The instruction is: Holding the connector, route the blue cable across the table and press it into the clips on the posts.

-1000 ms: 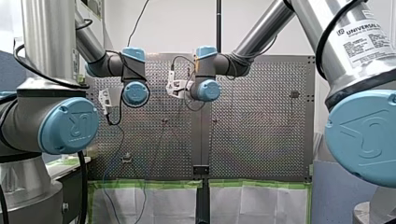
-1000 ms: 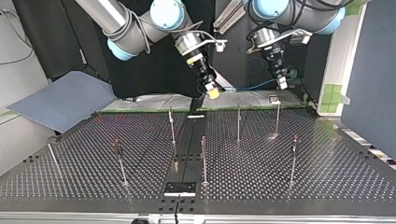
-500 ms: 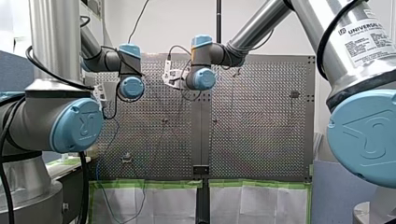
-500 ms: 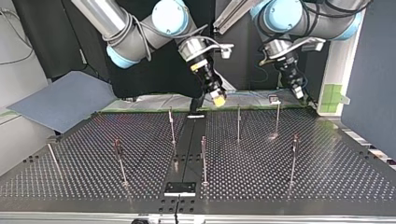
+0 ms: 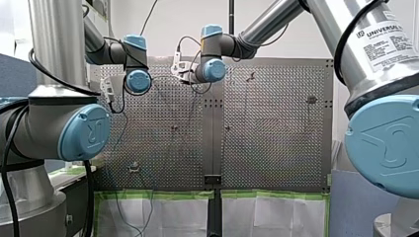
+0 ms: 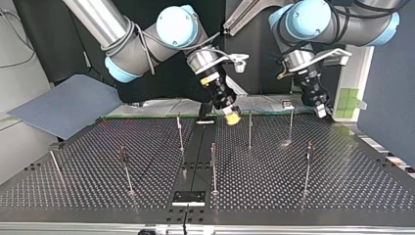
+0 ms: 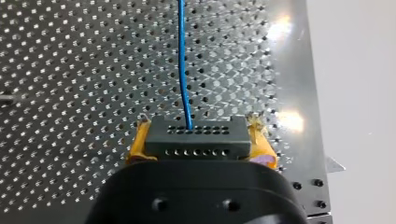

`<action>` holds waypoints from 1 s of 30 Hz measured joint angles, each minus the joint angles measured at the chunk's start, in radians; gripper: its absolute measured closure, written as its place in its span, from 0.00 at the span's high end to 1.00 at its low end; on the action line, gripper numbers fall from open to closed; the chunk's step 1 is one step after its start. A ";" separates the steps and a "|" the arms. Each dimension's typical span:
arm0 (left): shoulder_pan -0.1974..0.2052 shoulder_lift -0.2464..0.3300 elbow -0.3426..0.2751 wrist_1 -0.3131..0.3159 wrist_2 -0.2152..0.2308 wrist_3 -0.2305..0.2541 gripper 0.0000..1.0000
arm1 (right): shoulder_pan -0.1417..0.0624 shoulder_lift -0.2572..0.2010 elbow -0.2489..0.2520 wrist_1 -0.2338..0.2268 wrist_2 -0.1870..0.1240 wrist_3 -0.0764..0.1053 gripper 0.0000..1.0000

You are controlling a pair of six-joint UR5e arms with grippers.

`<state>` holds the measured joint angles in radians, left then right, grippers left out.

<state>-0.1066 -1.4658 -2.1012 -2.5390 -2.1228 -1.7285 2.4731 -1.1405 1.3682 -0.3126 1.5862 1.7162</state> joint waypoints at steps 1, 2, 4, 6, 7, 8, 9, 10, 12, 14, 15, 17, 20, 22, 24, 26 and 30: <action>0.002 0.000 0.006 -0.005 0.001 0.000 0.00 | -0.001 0.001 -0.009 0.006 -0.002 0.003 0.00; 0.004 0.000 0.013 -0.011 0.003 -0.001 0.00 | -0.002 0.004 -0.018 0.012 -0.003 0.005 0.00; 0.008 0.000 0.020 -0.017 0.004 -0.003 0.00 | -0.003 0.012 -0.039 0.027 -0.006 0.007 0.00; 0.013 0.003 0.027 -0.020 0.007 -0.010 0.00 | -0.003 0.026 -0.060 0.044 -0.009 0.008 0.00; 0.015 0.005 0.029 -0.021 0.009 -0.014 0.00 | -0.002 0.032 -0.069 0.050 -0.010 0.008 0.00; 0.017 0.008 0.032 -0.022 0.012 -0.019 0.00 | -0.002 0.038 -0.078 0.054 -0.010 0.008 0.00; 0.019 0.010 0.035 -0.024 0.015 -0.022 0.00 | -0.001 0.046 -0.089 0.059 -0.012 0.008 0.00; 0.022 0.011 0.038 -0.025 0.018 -0.024 0.00 | -0.001 0.051 -0.097 0.062 -0.013 0.009 0.00; 0.028 0.014 0.048 -0.032 0.024 -0.026 0.00 | -0.002 0.061 -0.115 0.070 -0.016 0.009 0.00; 0.033 0.015 0.057 -0.037 0.030 -0.027 0.00 | -0.002 0.070 -0.130 0.075 -0.017 0.010 0.00; 0.035 0.015 0.060 -0.038 0.033 -0.028 0.00 | -0.002 0.075 -0.141 0.081 -0.018 0.010 0.00; 0.040 0.014 0.066 -0.039 0.042 -0.030 0.00 | -0.002 0.084 -0.157 0.090 -0.019 0.011 0.00; 0.049 0.010 0.084 -0.043 0.062 -0.043 0.00 | -0.001 0.098 -0.181 0.106 -0.020 0.011 0.00; 0.053 0.005 0.095 -0.047 0.069 -0.048 0.00 | 0.001 0.107 -0.197 0.115 -0.020 0.011 0.00; 0.057 -0.005 0.108 -0.051 0.073 -0.050 0.00 | 0.001 0.114 -0.213 0.121 -0.021 0.011 0.00; 0.062 -0.015 0.118 -0.055 0.076 -0.050 0.00 | 0.002 0.120 -0.229 0.123 -0.021 0.011 0.00; 0.074 -0.043 0.135 -0.062 0.078 -0.049 0.00 | 0.008 0.142 -0.264 0.133 -0.025 0.011 0.00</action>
<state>-0.0322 -1.5085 -1.9660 -2.6014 -2.0450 -1.7771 2.4807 -0.9983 1.1043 -0.1791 1.5615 1.7276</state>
